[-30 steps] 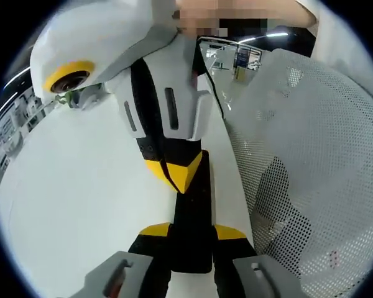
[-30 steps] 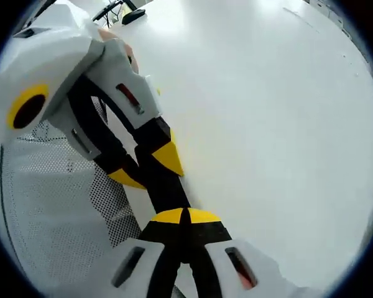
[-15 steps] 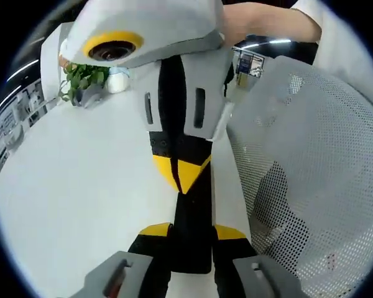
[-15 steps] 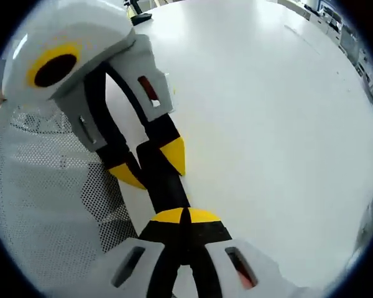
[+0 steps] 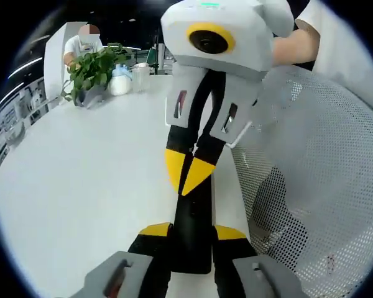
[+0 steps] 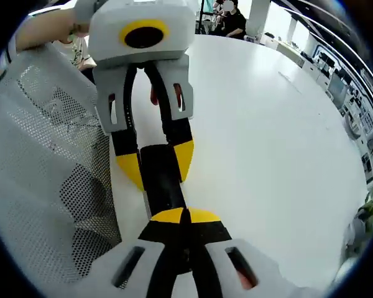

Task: Press the specified remote control buttons in sequence, fully releasing each button before pressing the next.

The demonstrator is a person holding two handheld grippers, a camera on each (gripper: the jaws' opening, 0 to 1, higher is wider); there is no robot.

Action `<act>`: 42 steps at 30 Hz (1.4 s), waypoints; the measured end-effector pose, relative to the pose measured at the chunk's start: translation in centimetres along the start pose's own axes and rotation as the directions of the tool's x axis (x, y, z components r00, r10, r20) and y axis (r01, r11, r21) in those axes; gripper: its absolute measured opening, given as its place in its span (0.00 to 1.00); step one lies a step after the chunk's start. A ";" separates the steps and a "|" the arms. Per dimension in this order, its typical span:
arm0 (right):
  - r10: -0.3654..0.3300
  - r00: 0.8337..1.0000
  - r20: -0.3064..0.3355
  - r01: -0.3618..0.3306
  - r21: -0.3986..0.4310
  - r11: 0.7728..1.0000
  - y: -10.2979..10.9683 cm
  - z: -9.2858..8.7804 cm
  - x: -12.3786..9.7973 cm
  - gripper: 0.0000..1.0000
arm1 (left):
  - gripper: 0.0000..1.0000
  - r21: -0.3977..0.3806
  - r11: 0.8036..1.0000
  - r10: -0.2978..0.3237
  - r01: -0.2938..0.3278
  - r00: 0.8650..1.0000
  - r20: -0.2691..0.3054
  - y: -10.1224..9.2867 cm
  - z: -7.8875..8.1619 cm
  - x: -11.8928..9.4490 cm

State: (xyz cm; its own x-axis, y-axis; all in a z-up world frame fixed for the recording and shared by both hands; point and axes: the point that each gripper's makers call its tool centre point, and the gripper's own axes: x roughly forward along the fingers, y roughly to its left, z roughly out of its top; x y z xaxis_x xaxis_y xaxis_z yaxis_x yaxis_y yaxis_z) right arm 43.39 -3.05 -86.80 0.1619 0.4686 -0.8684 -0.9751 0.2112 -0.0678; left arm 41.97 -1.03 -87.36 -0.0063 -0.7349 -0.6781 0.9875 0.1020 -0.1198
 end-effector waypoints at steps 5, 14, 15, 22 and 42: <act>0.027 0.999 0.030 -0.027 0.007 1.000 0.7 0.4 -0.3 0.00 | 0.25 0.000 1.000 0.000 0.000 1.000 0.003 0.0 0.0 0.0; 0.048 0.999 0.024 -0.048 0.005 0.999 1.5 0.7 -0.1 0.00 | 0.25 0.000 1.000 0.000 0.000 1.000 0.002 0.0 0.0 0.1; 0.049 0.999 0.022 -0.049 0.004 0.999 1.5 0.7 -0.1 0.00 | 0.25 0.002 1.000 0.001 -0.001 1.000 0.001 0.0 0.0 0.1; 0.044 0.999 -0.026 -0.046 -0.096 0.994 1.6 1.0 0.2 0.00 | 0.25 0.024 1.000 0.001 -0.001 1.000 -0.009 -0.1 -0.1 0.1; 0.013 0.999 -0.045 -0.014 -0.026 1.000 1.6 0.7 0.2 0.00 | 0.25 0.018 1.000 -0.005 0.005 1.000 -0.003 -0.2 0.0 0.1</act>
State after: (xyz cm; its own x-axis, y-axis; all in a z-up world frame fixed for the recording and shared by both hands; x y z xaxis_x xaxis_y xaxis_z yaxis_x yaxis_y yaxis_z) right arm 42.01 -2.02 -86.76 0.1425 0.4321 -0.8905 -0.9809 0.1822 -0.0685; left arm 41.74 -1.14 -87.41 -0.0119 -0.7333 -0.6798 0.9901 0.0864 -0.1105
